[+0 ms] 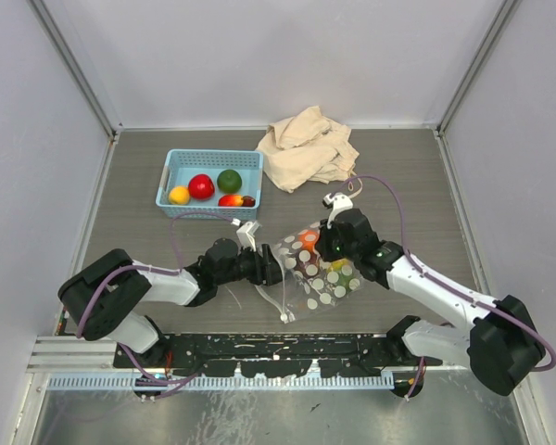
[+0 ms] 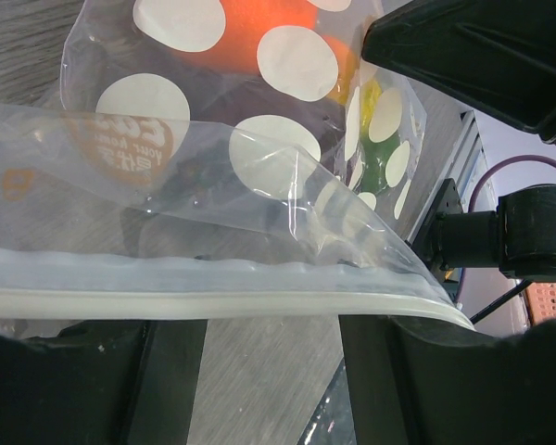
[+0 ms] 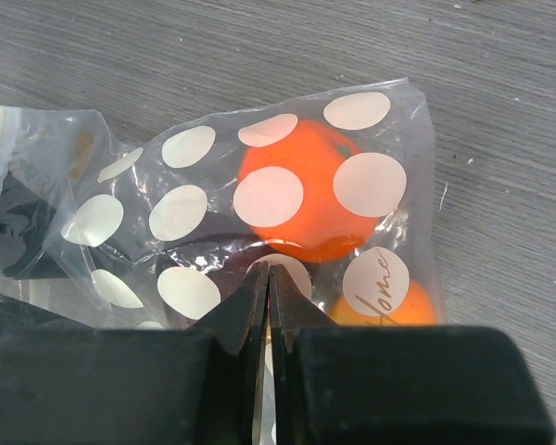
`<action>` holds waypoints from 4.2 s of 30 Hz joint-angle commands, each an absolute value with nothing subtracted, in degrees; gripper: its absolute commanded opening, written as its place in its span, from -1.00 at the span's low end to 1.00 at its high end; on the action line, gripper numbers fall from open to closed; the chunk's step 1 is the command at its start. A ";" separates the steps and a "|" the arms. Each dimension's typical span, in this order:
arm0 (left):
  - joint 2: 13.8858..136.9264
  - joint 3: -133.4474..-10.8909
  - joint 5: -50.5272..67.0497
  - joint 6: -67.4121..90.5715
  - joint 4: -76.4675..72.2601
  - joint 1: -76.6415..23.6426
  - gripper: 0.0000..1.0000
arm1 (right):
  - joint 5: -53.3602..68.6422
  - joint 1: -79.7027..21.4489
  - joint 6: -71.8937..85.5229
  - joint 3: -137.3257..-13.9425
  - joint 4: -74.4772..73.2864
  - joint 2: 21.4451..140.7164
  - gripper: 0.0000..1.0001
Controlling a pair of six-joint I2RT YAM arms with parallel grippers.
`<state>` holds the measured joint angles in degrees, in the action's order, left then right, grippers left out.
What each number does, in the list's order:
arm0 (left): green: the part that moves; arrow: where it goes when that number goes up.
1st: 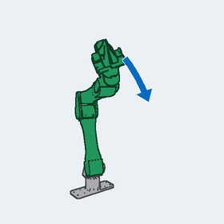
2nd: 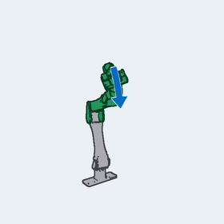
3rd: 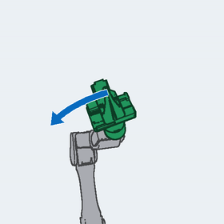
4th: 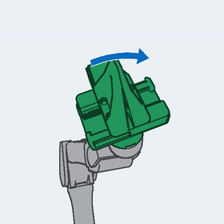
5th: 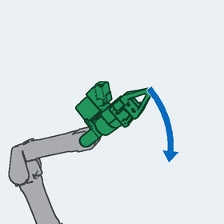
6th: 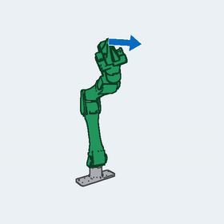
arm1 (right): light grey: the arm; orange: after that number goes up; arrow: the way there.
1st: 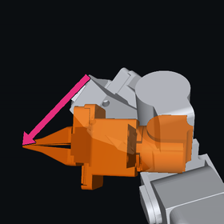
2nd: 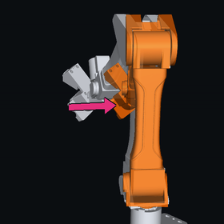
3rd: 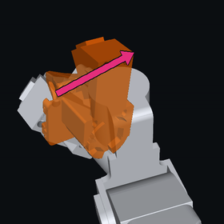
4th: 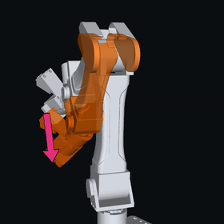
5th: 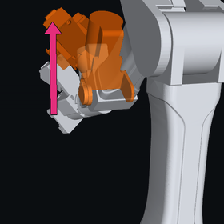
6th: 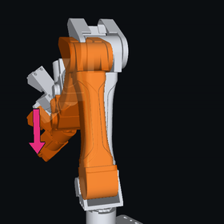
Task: Open the zip-top bag and remove the fake food
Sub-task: Pick up the fake fruit from the zipper food storage bag.
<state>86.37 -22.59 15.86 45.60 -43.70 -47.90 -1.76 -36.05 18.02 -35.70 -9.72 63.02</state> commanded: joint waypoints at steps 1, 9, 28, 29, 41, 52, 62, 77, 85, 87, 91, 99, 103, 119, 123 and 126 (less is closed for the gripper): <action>85.44 -24.32 16.42 44.56 -47.06 -48.03 0.13 | -0.73 -35.56 16.72 -38.63 -7.05 64.02 -0.82; 85.75 -24.01 16.38 44.52 -47.11 -48.04 0.14 | -0.03 -35.11 15.96 -38.56 -7.05 65.83 -0.83; 85.53 -24.25 14.68 44.65 -43.02 -48.07 0.33 | 6.06 -34.64 13.71 -38.63 -6.07 72.27 -0.84; 85.52 -24.26 14.74 44.65 -42.98 -48.02 0.34 | 6.37 -34.63 13.73 -38.58 -5.91 72.47 -0.84; 85.60 -24.46 15.78 44.06 -42.32 -48.03 0.60 | 11.19 -34.63 13.97 -38.31 -3.43 75.26 -0.84; 84.54 -24.48 14.61 42.64 -39.52 -48.05 0.62 | 10.46 -33.93 13.28 -38.76 -3.93 70.89 -0.82; 83.95 -24.25 14.33 42.71 -39.36 -48.02 0.55 | 10.99 -33.31 12.28 -40.14 -4.61 69.72 -0.79; 83.45 -23.97 14.19 42.45 -38.60 -48.07 0.48 | 13.51 -33.13 10.81 -45.39 -3.70 75.54 -0.78; 83.65 -24.34 13.90 42.28 -37.65 -48.07 0.33 | 13.49 -33.13 10.58 -47.16 -4.21 80.12 -0.78; 83.55 -24.29 13.71 42.28 -37.38 -48.07 0.22 | 13.56 -33.13 10.41 -47.30 -4.87 81.28 -0.78; 83.32 -24.35 13.45 42.07 -36.72 -48.04 0.18 | 15.20 -33.12 10.16 -46.71 -5.32 83.05 -0.79; 82.88 -25.36 13.52 39.84 -33.77 -48.05 0.38 | 18.49 -33.13 9.24 -45.52 -4.89 84.41 -0.80; 82.68 -26.15 13.51 38.67 -32.17 -48.07 0.52 | 20.56 -33.13 8.71 -45.87 -4.80 85.52 -0.80; 84.91 -27.98 15.71 37.88 -30.94 -48.01 0.83 | 30.23 -33.20 9.46 -45.20 -0.61 87.70 -0.81; 85.37 -28.33 15.73 38.02 -30.68 -48.01 0.82 | 32.70 -33.13 10.82 -44.93 1.34 88.34 -0.82; 85.65 -28.40 15.64 38.44 -30.50 -48.07 0.70 | 33.55 -33.20 11.48 -44.94 2.18 88.88 -0.82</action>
<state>85.27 -26.26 14.81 39.13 -28.82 -47.90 29.41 -33.17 9.91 -44.75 -2.15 88.31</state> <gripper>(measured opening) 0.893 0.093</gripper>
